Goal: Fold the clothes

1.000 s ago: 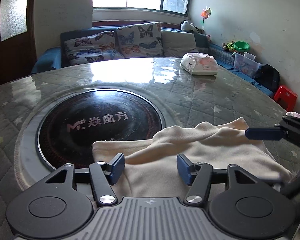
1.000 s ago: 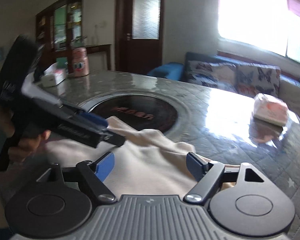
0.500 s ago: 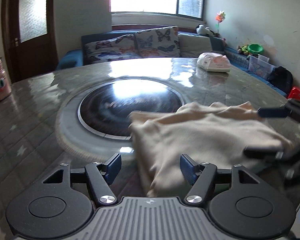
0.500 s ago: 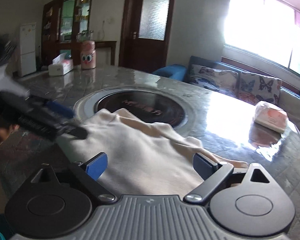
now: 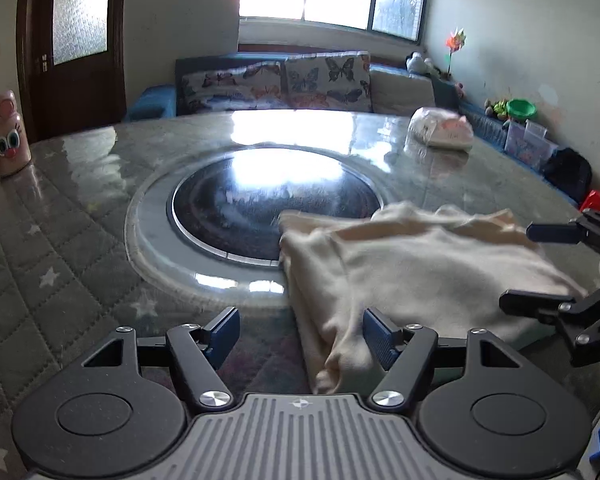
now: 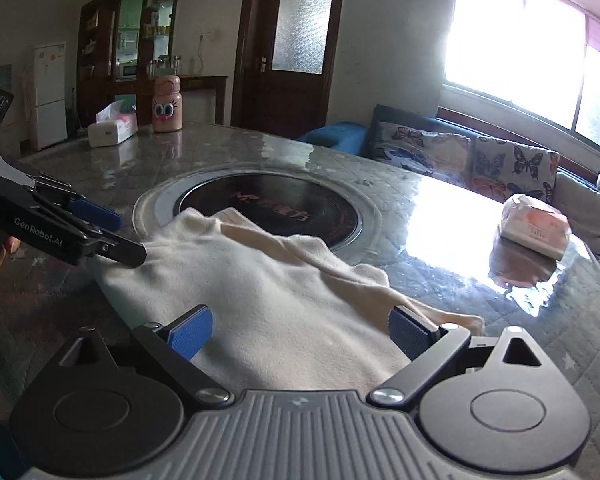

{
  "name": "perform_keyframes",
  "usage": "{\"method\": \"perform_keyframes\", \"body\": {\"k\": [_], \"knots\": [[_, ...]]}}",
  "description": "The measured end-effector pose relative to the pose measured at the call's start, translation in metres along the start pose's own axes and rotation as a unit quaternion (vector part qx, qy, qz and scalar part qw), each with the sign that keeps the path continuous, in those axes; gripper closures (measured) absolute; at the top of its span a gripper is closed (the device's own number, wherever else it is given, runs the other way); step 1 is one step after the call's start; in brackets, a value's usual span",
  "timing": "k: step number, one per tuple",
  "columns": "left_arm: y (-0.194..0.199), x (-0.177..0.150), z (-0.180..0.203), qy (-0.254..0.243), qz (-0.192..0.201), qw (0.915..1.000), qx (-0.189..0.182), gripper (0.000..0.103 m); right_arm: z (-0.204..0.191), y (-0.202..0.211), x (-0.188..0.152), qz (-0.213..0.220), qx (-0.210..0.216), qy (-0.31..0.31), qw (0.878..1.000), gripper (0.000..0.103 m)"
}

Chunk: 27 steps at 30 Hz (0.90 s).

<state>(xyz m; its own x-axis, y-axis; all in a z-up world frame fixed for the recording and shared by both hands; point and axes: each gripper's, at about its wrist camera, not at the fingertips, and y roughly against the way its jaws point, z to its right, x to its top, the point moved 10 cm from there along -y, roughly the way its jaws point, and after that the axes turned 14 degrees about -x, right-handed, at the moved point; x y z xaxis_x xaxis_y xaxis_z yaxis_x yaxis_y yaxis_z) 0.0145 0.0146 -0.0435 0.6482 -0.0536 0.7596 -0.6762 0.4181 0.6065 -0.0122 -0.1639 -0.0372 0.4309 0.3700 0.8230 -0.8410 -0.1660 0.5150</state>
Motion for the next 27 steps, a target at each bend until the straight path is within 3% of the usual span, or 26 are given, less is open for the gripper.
{"method": "perform_keyframes", "body": {"k": [6, 11, 14, 23, 27], "knots": [[0.001, -0.001, 0.003, -0.004, 0.007, 1.0000, 0.001, 0.032, 0.007, 0.001, -0.010, -0.010, -0.004, -0.021, 1.000, 0.006], [0.006, 0.007, 0.011, -0.011, 0.021, 0.9997, -0.005, 0.032, 0.032, 0.014, -0.007, 0.006, -0.045, -0.040, 0.998, 0.006], [-0.001, -0.002, 0.011, -0.018, 0.008, 0.9998, 0.002, 0.032, 0.041, 0.012, -0.018, -0.002, -0.077, -0.027, 0.997, 0.006], [0.005, -0.002, 0.008, -0.018, 0.013, 0.9997, 0.009, 0.032, 0.064, 0.033, -0.029, 0.005, -0.111, -0.041, 0.993, 0.005], [0.003, -0.007, 0.007, -0.008, 0.008, 0.9999, 0.006, 0.031, 0.072, 0.026, -0.051, -0.023, -0.124, -0.041, 0.991, 0.005]]}}
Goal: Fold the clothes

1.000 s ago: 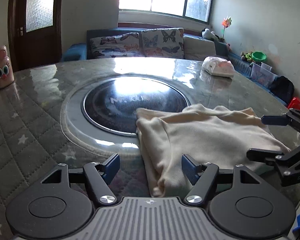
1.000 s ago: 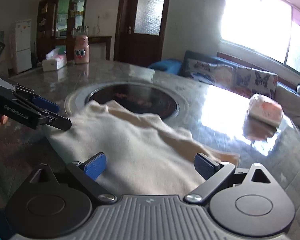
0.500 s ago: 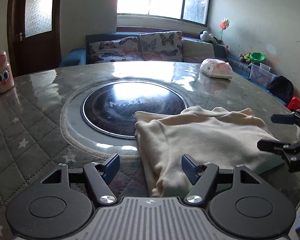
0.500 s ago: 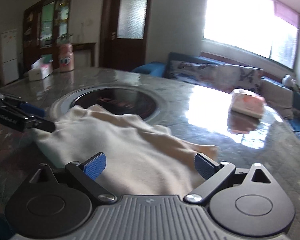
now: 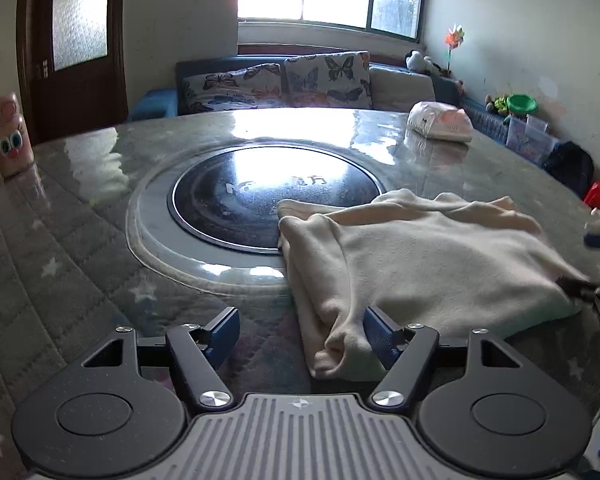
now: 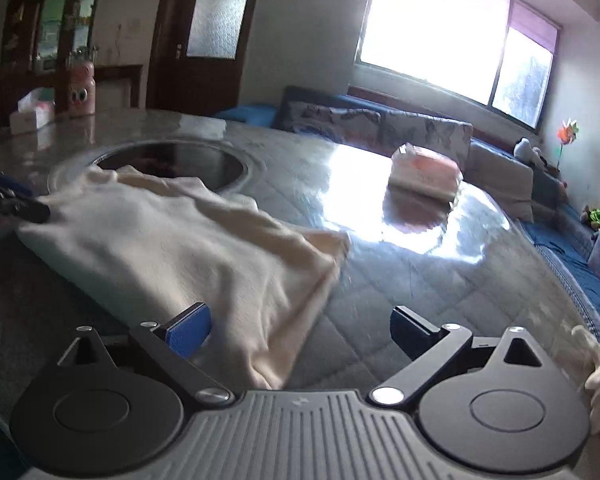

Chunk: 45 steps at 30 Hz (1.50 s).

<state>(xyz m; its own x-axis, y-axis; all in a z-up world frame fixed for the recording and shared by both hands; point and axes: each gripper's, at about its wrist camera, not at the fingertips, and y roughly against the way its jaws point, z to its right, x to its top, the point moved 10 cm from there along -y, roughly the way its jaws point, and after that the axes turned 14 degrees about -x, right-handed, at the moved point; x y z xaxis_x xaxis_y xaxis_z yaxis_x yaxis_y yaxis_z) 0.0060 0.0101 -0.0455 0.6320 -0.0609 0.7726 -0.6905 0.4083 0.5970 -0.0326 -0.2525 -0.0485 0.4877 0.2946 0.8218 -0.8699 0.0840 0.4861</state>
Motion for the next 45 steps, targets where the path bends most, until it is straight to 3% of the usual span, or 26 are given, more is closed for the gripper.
{"method": "perform_keyframes", "body": {"k": [4, 9, 12, 20, 26, 31, 34, 36, 45], "knots": [[0.007, 0.007, 0.000, 0.006, 0.010, 0.9999, -0.009, 0.032, -0.009, 0.011, 0.022, 0.024, 0.022, 0.016, 0.999, 0.008], [0.007, 0.006, -0.004, 0.020, 0.002, 0.9994, -0.029, 0.044, -0.052, 0.025, 0.056, 0.055, 0.107, 0.042, 0.992, 0.016], [0.009, 0.006, -0.009, 0.038, 0.005, 0.9984, -0.042, 0.051, -0.092, 0.031, 0.064, 0.061, 0.167, 0.077, 0.981, 0.021], [0.022, 0.019, -0.030, 0.083, 0.027, 0.9949, -0.050, 0.052, -0.175, 0.042, 0.072, 0.079, 0.262, 0.167, 0.947, 0.039], [0.024, 0.021, -0.042, 0.128, 0.025, 0.9888, -0.073, 0.051, -0.211, 0.041, 0.065, 0.076, 0.294, 0.212, 0.929, 0.052], [0.018, 0.020, -0.043, 0.161, 0.012, 0.9829, -0.089, 0.046, -0.228, 0.036, 0.058, 0.071, 0.294, 0.236, 0.924, 0.065], [0.015, 0.023, -0.041, 0.175, 0.015, 0.9795, -0.098, 0.041, -0.233, 0.032, 0.057, 0.074, 0.282, 0.238, 0.926, 0.074], [0.012, 0.025, -0.038, 0.187, 0.013, 0.9767, -0.105, 0.035, -0.233, 0.030, 0.059, 0.077, 0.277, 0.232, 0.929, 0.087], [-0.002, 0.035, -0.029, 0.278, 0.008, 0.9495, -0.146, 0.028, -0.203, 0.044, 0.084, 0.086, 0.295, 0.146, 0.940, 0.091]]}}
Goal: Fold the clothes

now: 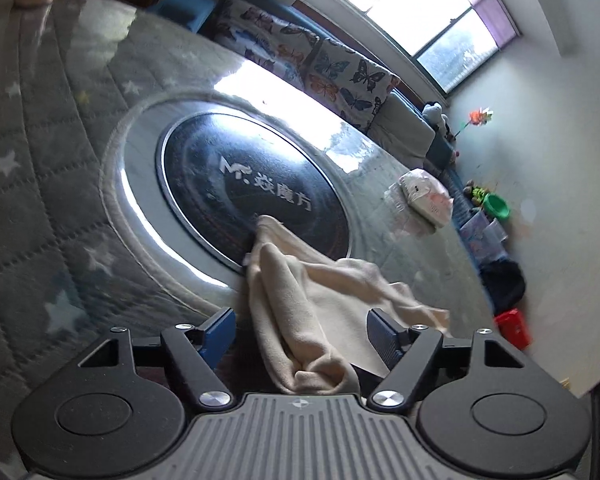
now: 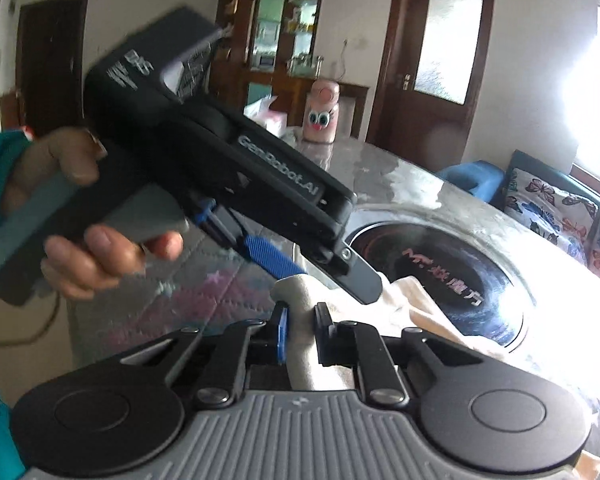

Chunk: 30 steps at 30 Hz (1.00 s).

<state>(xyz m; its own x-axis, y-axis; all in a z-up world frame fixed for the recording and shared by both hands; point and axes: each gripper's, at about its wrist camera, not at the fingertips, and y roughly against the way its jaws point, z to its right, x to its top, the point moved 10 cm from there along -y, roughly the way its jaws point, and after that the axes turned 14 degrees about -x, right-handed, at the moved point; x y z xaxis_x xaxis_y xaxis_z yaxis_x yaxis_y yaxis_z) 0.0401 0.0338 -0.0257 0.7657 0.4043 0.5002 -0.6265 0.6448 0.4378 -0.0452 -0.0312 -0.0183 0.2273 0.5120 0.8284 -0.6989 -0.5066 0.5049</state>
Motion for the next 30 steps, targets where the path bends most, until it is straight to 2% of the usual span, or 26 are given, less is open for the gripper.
{"method": "perform_keyframes", "body": {"k": [7, 11, 15, 20, 23, 26, 27, 30], "knots": [[-0.018, -0.008, -0.003, 0.068, -0.016, 0.9974, -0.017, 0.030, 0.005, 0.022, -0.001, 0.020, 0.004, -0.021, 1.000, 0.092], [-0.027, -0.015, -0.004, 0.082, -0.027, 0.9959, -0.024, 0.059, 0.003, 0.030, -0.007, 0.021, 0.010, -0.022, 0.999, 0.092], [-0.032, -0.017, -0.005, 0.070, -0.034, 0.9968, -0.019, 0.078, 0.003, 0.034, -0.013, 0.013, 0.019, -0.025, 0.999, 0.089], [-0.031, -0.018, -0.008, 0.058, -0.036, 0.9974, -0.022, 0.082, 0.025, 0.049, -0.028, 0.002, 0.015, -0.083, 0.996, 0.082], [-0.031, -0.019, -0.007, 0.046, -0.037, 0.9979, -0.026, 0.082, 0.055, 0.057, -0.040, -0.007, -0.018, -0.125, 0.992, 0.075], [-0.031, -0.020, -0.007, 0.036, -0.038, 0.9982, -0.031, 0.081, 0.104, 0.060, -0.059, -0.022, -0.082, -0.175, 0.981, 0.065], [-0.031, -0.020, -0.007, 0.034, -0.038, 0.9982, -0.033, 0.081, 0.128, 0.059, -0.068, -0.031, -0.117, -0.194, 0.974, 0.065], [-0.032, -0.020, -0.006, 0.027, -0.043, 0.9982, -0.034, 0.081, 0.166, 0.055, -0.092, -0.057, -0.170, -0.232, 0.956, 0.064]]}}
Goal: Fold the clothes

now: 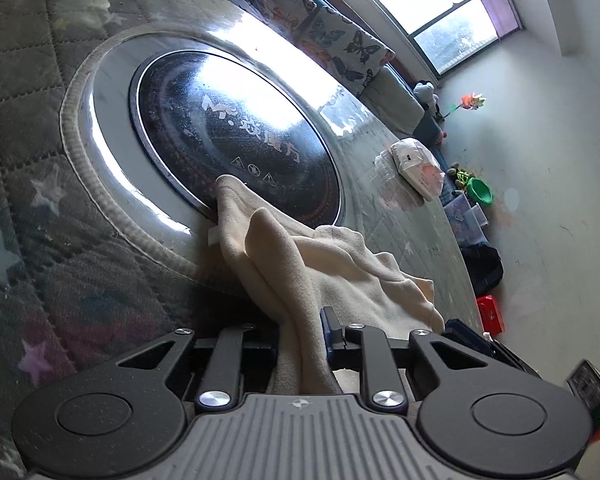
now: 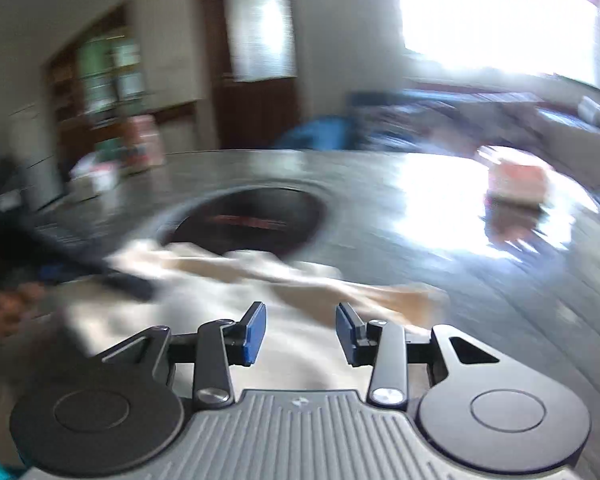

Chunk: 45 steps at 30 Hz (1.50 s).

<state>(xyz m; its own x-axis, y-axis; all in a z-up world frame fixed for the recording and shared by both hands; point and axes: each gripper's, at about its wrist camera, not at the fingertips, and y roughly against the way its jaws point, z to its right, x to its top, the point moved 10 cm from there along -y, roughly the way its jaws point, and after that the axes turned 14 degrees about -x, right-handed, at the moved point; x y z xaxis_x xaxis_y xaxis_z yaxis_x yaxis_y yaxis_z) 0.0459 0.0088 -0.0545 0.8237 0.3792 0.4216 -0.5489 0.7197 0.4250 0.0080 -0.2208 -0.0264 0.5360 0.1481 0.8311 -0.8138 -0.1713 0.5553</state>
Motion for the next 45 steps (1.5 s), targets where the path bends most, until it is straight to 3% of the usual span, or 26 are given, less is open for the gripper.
{"method": "perform_keyframes", "body": {"k": [4, 10, 17, 25, 35, 45], "knots": [[-0.002, 0.000, 0.003, -0.018, -0.006, 0.9998, 0.005, 0.081, 0.045, -0.025, -0.013, -0.027, -0.052, -0.032, 0.998, 0.060], [-0.003, 0.000, 0.005, -0.037, -0.009, 0.9992, 0.015, 0.081, 0.056, -0.037, -0.022, -0.045, -0.032, -0.085, 0.995, 0.060], [-0.008, 0.004, 0.010, -0.073, -0.014, 0.9966, 0.037, 0.082, 0.038, -0.030, -0.015, -0.038, -0.016, -0.086, 0.995, 0.092], [-0.024, 0.017, 0.044, -0.135, -0.017, 0.9906, 0.018, 0.086, 0.049, 0.000, 0.015, 0.003, -0.032, -0.073, 0.997, 0.094], [-0.097, 0.035, 0.113, -0.203, -0.043, 0.9780, -0.016, 0.086, 0.110, 0.023, 0.054, 0.044, -0.116, -0.065, 0.990, 0.094], [-0.176, 0.030, 0.146, -0.229, -0.079, 0.9699, -0.019, 0.086, 0.181, 0.014, 0.061, 0.036, -0.186, -0.072, 0.979, 0.094]]}}
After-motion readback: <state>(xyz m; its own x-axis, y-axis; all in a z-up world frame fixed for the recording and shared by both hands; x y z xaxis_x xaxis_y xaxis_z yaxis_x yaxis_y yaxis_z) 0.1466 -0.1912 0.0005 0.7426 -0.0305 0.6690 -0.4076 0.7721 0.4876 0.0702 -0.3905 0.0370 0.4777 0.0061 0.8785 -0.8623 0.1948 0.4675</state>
